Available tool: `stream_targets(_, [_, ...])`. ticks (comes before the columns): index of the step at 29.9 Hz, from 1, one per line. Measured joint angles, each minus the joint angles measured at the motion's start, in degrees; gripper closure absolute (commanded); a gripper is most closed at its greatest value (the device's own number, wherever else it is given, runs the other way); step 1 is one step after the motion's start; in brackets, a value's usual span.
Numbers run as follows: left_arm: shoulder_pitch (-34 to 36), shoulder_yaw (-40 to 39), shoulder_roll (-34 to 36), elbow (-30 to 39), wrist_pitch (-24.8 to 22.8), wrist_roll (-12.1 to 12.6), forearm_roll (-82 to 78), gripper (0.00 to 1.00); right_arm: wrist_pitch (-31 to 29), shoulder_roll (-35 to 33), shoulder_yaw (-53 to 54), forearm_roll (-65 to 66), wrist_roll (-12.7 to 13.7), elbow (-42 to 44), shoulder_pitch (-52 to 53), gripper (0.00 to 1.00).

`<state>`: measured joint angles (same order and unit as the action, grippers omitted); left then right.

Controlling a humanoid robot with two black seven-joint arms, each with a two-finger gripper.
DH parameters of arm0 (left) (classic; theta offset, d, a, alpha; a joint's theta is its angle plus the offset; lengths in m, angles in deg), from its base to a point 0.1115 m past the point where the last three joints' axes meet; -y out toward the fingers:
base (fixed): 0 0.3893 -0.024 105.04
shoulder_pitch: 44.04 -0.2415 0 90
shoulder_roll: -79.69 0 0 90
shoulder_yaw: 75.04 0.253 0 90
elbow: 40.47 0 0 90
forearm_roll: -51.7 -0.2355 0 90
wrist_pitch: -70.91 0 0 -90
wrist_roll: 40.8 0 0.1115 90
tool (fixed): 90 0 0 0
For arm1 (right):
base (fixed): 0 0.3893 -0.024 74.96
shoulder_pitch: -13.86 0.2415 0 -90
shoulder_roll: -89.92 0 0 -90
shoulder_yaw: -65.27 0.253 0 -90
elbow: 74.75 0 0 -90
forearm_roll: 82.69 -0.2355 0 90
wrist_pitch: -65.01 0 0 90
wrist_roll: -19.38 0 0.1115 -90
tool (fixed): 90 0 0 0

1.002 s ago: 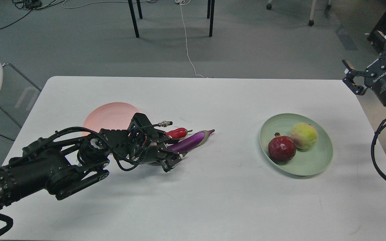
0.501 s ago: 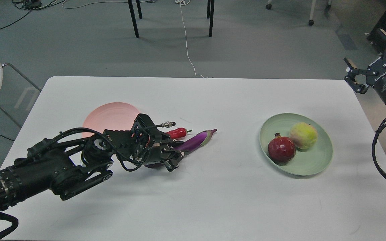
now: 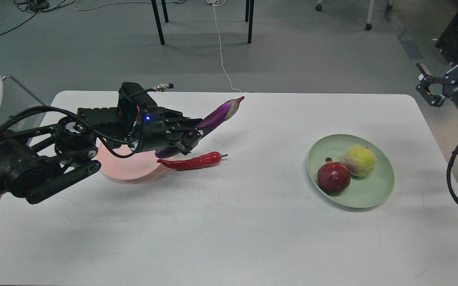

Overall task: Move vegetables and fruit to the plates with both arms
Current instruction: 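Lift the eggplant and lower it onto the pink plate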

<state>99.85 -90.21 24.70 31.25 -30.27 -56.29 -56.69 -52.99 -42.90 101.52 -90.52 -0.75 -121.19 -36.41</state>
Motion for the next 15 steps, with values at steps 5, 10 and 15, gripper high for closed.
stream_targets(5, [-0.2, 1.1, 4.4, -6.2, -0.2, 0.1, 2.8, 0.80, 0.0, 0.0, 0.3, 0.0, 0.0, -0.2, 0.0, 0.02])
stream_targets(10, [-0.5, 6.6, 4.5, -15.4, 0.2, -0.4, 2.9, 0.79, 0.0, 0.0, 0.3, 0.1, 0.0, -1.0, 0.1, 0.02])
stream_targets(15, [-0.5, 10.4, 3.9, -18.5, 1.1, -0.7, 3.0, 0.76, 0.0, -0.2, 0.3, 0.1, 0.0, -1.3, 0.1, 0.02])
